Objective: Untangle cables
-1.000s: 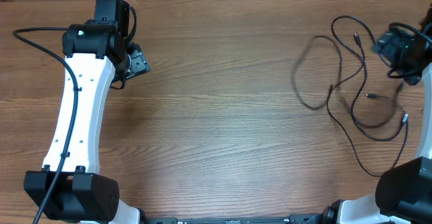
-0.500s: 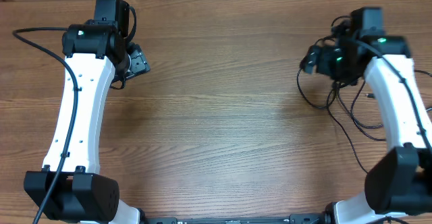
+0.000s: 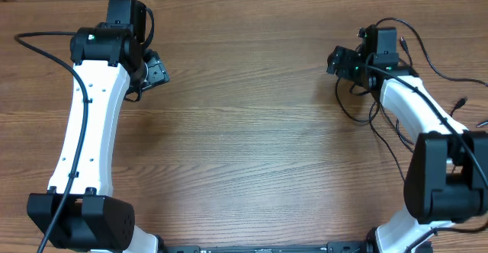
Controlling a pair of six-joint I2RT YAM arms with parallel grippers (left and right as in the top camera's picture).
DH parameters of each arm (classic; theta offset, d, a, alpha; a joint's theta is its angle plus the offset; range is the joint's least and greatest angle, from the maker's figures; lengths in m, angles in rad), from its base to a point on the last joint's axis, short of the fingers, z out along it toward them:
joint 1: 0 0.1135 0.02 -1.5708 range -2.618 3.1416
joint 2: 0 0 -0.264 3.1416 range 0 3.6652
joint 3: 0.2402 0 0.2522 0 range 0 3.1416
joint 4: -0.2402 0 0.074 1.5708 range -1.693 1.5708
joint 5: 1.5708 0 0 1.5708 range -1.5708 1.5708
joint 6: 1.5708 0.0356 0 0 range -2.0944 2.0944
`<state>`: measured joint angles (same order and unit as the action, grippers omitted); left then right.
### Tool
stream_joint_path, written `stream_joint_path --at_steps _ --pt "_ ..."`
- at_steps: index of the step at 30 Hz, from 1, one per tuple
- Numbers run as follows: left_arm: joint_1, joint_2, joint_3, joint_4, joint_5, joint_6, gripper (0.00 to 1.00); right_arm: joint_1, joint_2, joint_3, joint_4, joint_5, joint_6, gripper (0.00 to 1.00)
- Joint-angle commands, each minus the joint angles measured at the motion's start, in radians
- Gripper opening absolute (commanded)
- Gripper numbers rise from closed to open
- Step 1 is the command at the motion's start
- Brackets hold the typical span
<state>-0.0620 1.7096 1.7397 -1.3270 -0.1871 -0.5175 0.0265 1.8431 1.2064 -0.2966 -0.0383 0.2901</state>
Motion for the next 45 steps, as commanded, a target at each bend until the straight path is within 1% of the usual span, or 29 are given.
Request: stream_joint_path --at_steps 1,3,9,11,13,14,15,18,21,23,27,30,33,37,38,39,40,41,42,45 --pt "0.001 0.003 -0.005 -0.005 0.005 -0.006 0.74 0.0 0.045 -0.011 0.06 0.079 0.026 0.79" --pt "0.001 0.003 -0.005 -0.007 0.005 -0.006 0.73 0.0 0.071 -0.011 0.097 0.107 0.025 0.76" --pt "0.001 0.003 -0.005 -0.012 0.005 -0.006 0.73 0.0 0.156 -0.011 0.195 0.116 0.025 0.75" --pt "0.001 0.003 -0.005 -0.011 0.005 -0.006 0.73 0.0 0.182 -0.011 0.215 0.116 0.025 0.69" --pt "0.001 0.003 -0.005 -0.011 0.005 -0.006 0.73 0.0 0.198 -0.011 0.225 0.116 0.025 0.58" --pt "0.001 0.003 -0.005 -0.011 0.005 -0.006 0.73 0.0 0.203 -0.011 0.225 0.116 0.024 0.5" --pt "0.001 0.003 -0.005 -0.011 0.005 -0.006 0.73 0.0 0.203 -0.011 0.225 0.116 0.024 0.36" --pt "0.001 0.003 -0.005 -0.008 0.005 -0.006 0.73 -0.01 0.185 0.001 0.195 0.116 0.023 0.04" --pt "0.0 0.003 -0.005 0.003 0.006 -0.006 0.71 -0.037 0.134 0.029 0.118 0.116 0.015 0.04" --pt "0.0 0.003 -0.005 0.022 0.025 -0.006 0.69 -0.078 0.074 0.066 0.029 0.116 0.002 0.04" --pt "0.0 0.003 -0.005 0.058 0.082 -0.001 0.68 -0.168 -0.024 0.151 -0.138 0.116 -0.065 0.04" --pt "-0.006 0.003 -0.005 0.076 0.088 0.001 0.68 -0.247 -0.083 0.219 -0.253 0.116 -0.118 0.04" --pt "-0.011 0.003 -0.005 0.079 0.088 0.001 0.68 -0.315 -0.112 0.262 -0.33 0.115 -0.163 0.04" --pt "-0.019 0.003 -0.005 0.078 0.089 0.001 0.68 -0.377 -0.112 0.267 -0.422 0.115 -0.187 0.04" --pt "-0.021 0.003 -0.005 0.078 0.09 0.001 0.68 -0.383 -0.109 0.266 -0.436 0.112 -0.187 0.1" --pt "-0.023 0.003 -0.005 0.078 0.092 0.001 0.68 -0.386 -0.107 0.266 -0.451 0.111 -0.187 0.34" --pt "-0.026 0.003 -0.005 0.078 0.092 0.001 0.68 -0.387 -0.107 0.266 -0.461 0.103 -0.187 0.74" --pt "-0.027 0.003 -0.005 0.078 0.092 0.001 0.68 -0.387 -0.107 0.266 -0.462 0.083 -0.187 0.93" --pt "-0.029 0.003 -0.005 0.077 0.092 0.002 0.68 -0.386 -0.107 0.266 -0.462 0.061 -0.187 1.0" --pt "-0.032 0.003 -0.005 0.077 0.092 0.002 0.69 -0.385 -0.107 0.266 -0.475 -0.064 -0.188 1.0"
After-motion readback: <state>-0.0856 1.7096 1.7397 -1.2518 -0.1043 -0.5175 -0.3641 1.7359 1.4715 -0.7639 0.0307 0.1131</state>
